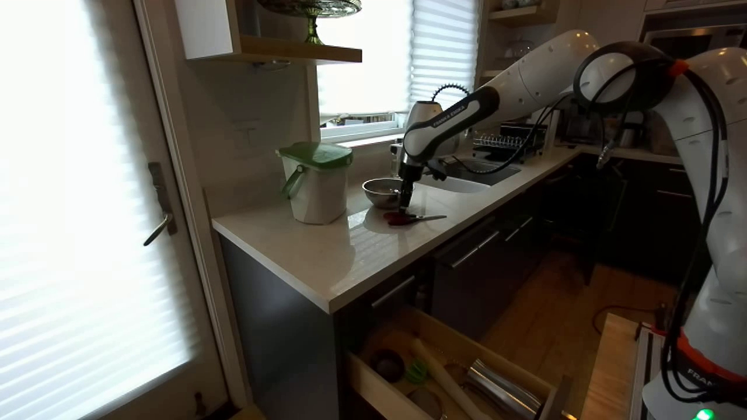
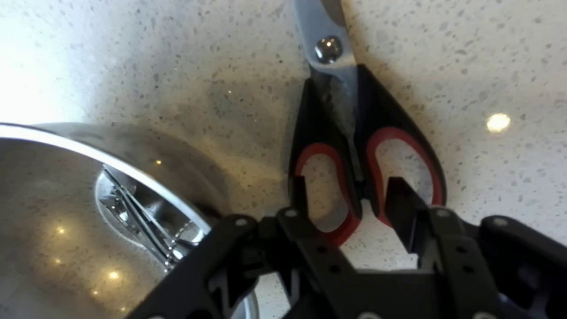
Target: Put the scissors on top of the silver bowl.
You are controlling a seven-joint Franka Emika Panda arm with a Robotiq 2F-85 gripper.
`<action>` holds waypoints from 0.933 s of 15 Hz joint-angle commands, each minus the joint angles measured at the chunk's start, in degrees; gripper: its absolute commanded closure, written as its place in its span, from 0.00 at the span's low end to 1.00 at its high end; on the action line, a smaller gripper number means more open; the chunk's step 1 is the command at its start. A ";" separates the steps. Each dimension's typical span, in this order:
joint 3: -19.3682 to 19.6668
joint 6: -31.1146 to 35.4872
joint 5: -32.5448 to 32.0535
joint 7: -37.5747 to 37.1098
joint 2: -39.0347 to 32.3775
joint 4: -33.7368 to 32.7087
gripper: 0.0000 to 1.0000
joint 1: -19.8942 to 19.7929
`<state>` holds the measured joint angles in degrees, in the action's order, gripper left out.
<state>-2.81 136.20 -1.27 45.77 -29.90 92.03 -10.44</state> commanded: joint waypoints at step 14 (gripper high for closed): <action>-2.27 -1.61 3.07 5.09 -4.28 -2.37 0.81 -1.53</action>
<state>-3.86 136.15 0.46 48.53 -32.93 91.13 -11.17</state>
